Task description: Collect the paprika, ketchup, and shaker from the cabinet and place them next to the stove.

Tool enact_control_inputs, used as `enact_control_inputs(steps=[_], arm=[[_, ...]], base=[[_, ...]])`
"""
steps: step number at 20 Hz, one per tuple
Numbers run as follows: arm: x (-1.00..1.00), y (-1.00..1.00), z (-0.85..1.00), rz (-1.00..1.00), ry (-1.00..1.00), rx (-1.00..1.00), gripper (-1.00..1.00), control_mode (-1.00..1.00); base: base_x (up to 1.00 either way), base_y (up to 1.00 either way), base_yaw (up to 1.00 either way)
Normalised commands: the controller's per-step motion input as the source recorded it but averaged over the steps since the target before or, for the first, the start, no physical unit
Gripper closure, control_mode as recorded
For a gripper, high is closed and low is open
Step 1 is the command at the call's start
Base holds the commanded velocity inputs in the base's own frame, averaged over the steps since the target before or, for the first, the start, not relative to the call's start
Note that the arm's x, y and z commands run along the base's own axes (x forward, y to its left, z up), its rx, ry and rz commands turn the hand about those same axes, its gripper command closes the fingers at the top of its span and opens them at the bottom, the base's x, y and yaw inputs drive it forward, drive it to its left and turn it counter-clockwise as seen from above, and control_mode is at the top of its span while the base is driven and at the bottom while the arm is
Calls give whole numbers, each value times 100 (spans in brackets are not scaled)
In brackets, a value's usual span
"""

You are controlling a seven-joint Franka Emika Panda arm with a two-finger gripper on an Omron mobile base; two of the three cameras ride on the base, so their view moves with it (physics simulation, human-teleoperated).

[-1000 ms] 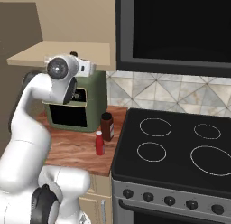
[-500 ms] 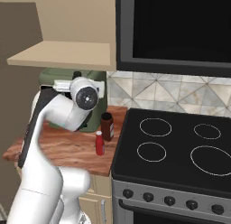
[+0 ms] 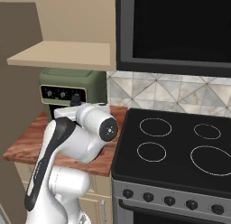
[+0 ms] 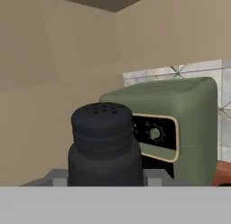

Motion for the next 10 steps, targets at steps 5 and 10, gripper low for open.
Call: enact_control_inputs(steps=[5,10], arm=[[-42,-15,-33,19,0,0,100,-100],[-19,-22,-22,17,0,0,100,-100]], base=[[0,0,0],[0,0,0]])
